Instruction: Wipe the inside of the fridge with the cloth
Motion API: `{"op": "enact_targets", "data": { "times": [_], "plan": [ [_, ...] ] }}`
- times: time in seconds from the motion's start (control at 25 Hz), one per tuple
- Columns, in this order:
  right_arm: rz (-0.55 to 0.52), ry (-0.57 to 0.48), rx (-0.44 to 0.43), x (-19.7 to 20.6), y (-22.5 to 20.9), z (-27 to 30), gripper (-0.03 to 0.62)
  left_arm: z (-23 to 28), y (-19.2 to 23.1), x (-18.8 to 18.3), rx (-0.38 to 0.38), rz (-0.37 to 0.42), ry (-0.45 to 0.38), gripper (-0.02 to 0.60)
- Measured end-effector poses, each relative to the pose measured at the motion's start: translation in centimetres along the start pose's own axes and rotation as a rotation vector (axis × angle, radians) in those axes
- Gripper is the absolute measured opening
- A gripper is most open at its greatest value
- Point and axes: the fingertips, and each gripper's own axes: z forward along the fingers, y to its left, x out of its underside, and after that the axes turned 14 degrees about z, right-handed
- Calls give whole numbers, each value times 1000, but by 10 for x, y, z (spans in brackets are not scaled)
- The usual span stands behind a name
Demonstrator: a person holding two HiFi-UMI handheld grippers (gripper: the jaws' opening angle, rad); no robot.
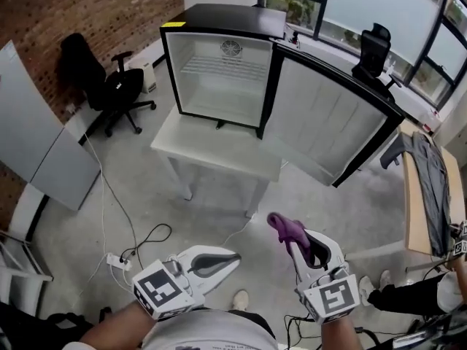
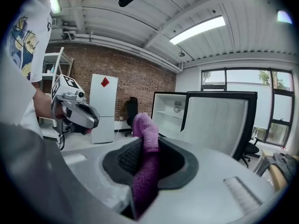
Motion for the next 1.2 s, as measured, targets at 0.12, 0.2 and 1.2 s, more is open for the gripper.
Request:
{"op": "enact_targets", "data": {
  "times": [0.12, 0.2, 1.2],
  "plan": [
    [-9, 2, -17, -6, -10, 27, 75, -3, 19, -1, -41, -9, 9, 5],
    [-2, -7, -23, -14, -10, 49, 75, -7, 37, 3, -54, -3, 16, 5],
    [132, -253, 401, -179, -71, 352, 75, -105, 300, -5, 63, 7, -68, 5]
  ]
}}
